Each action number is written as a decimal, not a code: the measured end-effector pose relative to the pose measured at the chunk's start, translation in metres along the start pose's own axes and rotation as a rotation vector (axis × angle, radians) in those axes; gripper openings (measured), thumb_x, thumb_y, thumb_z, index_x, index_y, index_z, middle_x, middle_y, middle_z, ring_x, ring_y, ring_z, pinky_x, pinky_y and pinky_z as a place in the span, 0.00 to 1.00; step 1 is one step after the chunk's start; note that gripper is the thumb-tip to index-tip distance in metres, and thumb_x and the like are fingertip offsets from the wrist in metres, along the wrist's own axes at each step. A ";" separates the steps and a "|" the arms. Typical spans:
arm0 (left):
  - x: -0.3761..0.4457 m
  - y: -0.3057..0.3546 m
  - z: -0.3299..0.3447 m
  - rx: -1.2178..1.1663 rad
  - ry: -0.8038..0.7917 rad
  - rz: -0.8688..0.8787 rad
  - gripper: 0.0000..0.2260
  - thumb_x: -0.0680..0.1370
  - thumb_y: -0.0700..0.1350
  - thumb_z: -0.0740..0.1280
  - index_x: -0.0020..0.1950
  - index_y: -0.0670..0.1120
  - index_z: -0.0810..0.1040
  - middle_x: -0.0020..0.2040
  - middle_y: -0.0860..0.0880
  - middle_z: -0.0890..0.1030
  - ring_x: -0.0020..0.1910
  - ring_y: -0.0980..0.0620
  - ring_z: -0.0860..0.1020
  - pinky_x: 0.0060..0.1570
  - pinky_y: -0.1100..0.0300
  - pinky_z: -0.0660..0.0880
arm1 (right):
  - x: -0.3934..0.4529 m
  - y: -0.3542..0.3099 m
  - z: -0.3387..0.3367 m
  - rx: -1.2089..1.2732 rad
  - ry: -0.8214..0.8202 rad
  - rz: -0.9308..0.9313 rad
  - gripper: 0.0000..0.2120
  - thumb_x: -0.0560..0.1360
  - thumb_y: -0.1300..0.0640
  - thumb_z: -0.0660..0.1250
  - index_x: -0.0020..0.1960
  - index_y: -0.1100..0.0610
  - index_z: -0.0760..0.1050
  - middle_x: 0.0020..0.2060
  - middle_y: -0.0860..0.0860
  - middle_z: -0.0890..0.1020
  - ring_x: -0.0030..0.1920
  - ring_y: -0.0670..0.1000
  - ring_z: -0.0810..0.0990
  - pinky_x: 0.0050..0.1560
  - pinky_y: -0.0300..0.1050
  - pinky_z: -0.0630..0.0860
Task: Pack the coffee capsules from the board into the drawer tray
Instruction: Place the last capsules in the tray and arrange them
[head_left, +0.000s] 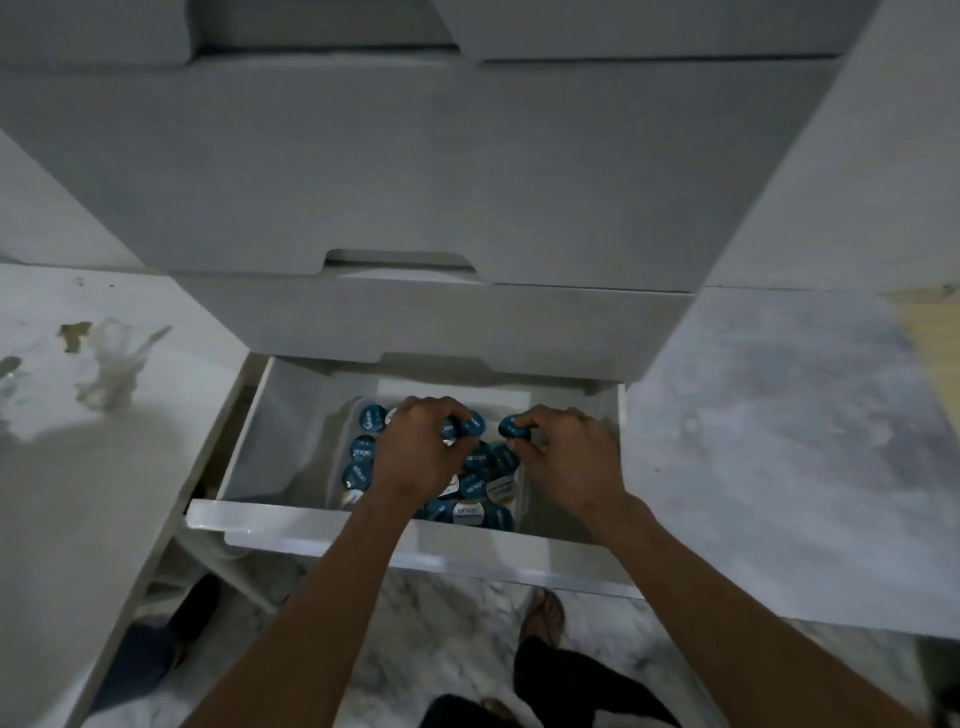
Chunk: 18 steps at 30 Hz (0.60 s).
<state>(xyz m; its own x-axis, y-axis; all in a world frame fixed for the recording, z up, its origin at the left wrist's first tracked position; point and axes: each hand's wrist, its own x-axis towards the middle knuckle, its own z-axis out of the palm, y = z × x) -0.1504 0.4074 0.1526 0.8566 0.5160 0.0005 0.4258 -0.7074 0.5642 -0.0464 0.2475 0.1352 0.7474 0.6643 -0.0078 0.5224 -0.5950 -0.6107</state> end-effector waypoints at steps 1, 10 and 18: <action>0.005 -0.001 0.004 0.017 -0.017 0.015 0.07 0.72 0.47 0.75 0.49 0.51 0.83 0.44 0.54 0.83 0.46 0.51 0.78 0.44 0.53 0.79 | 0.004 0.001 0.002 -0.023 -0.020 -0.004 0.12 0.76 0.49 0.68 0.58 0.48 0.79 0.49 0.52 0.83 0.48 0.52 0.81 0.46 0.48 0.80; 0.037 -0.012 0.025 0.101 -0.234 -0.052 0.14 0.73 0.46 0.71 0.58 0.54 0.81 0.51 0.47 0.82 0.56 0.48 0.74 0.49 0.53 0.77 | 0.031 0.018 0.027 -0.118 -0.091 -0.130 0.07 0.76 0.53 0.68 0.52 0.52 0.80 0.48 0.49 0.84 0.51 0.52 0.77 0.40 0.45 0.75; 0.041 -0.016 0.028 0.126 -0.261 -0.030 0.13 0.74 0.46 0.72 0.58 0.54 0.82 0.52 0.46 0.79 0.53 0.47 0.76 0.48 0.56 0.74 | 0.038 0.025 0.035 -0.135 -0.080 -0.180 0.08 0.71 0.57 0.73 0.50 0.54 0.82 0.47 0.50 0.84 0.49 0.53 0.77 0.37 0.49 0.78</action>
<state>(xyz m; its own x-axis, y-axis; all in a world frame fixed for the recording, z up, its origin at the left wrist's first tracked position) -0.1138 0.4268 0.1200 0.8822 0.4073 -0.2362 0.4708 -0.7565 0.4540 -0.0199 0.2738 0.0918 0.6053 0.7956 0.0260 0.6985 -0.5152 -0.4966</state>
